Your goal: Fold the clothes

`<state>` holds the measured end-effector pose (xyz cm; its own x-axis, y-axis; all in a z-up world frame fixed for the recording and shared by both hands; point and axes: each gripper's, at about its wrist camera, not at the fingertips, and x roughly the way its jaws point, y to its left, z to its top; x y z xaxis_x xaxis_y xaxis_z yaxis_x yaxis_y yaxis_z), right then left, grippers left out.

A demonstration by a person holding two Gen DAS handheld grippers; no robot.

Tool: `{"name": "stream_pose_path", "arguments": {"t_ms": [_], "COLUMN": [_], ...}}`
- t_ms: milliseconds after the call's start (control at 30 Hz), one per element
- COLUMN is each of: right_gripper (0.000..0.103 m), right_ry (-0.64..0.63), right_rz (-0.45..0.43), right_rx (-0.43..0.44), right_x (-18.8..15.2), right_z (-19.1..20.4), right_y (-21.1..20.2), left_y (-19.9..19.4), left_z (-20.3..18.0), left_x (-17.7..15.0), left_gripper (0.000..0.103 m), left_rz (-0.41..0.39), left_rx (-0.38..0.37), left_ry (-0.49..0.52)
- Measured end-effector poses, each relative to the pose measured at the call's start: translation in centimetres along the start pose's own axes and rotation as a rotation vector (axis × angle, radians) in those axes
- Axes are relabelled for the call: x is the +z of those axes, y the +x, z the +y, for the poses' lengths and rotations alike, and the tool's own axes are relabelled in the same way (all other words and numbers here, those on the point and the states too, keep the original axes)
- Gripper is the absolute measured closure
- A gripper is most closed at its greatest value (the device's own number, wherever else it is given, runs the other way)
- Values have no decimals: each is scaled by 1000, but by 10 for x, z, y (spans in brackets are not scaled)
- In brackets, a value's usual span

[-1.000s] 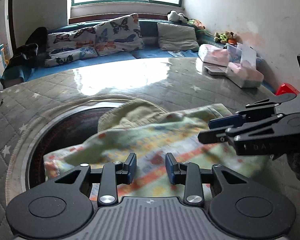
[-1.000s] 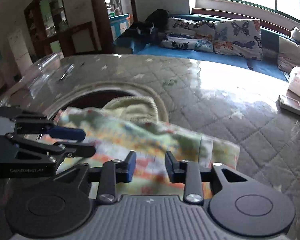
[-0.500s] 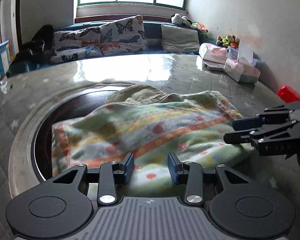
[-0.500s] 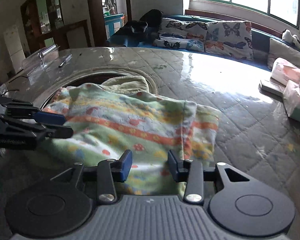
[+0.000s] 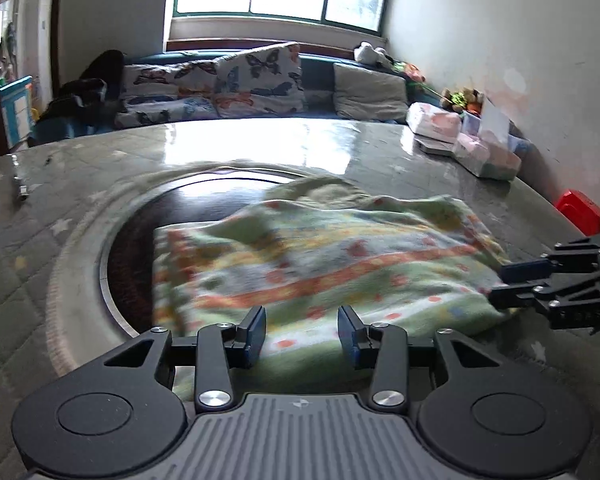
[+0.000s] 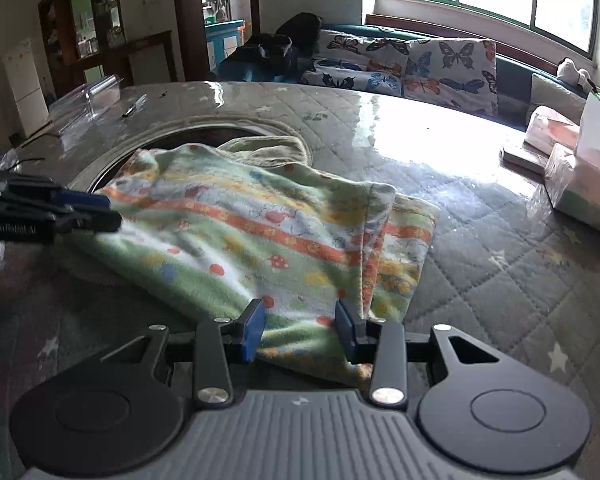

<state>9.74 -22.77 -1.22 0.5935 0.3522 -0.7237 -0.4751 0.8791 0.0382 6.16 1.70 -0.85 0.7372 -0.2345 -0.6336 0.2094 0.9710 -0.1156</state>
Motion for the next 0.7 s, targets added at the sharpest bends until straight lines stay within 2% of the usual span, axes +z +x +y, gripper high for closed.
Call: {"name": "stream_pose_path", "arguments": {"t_ms": [133,300,500,700], "right_gripper": [65,65,65,64], "right_ry": [-1,-9,-64,-119], "right_rz": [10,-24,-55,-36], "right_rx": [-5,37,105,101], "right_x": [0,12,30,25], "right_z": [5,20,52,61], "right_y": [-5,-5,14,22], "left_y": [-8,-18,-26,-10], "left_z": [17,29,10,2], "left_x": [-7,-9,-3,-4], "left_gripper": [60,60,60,60], "left_rz": [-5,-4,-37,8], "left_rx": [39,80,50,33], "left_ry": [-32,-67,-28,9]}}
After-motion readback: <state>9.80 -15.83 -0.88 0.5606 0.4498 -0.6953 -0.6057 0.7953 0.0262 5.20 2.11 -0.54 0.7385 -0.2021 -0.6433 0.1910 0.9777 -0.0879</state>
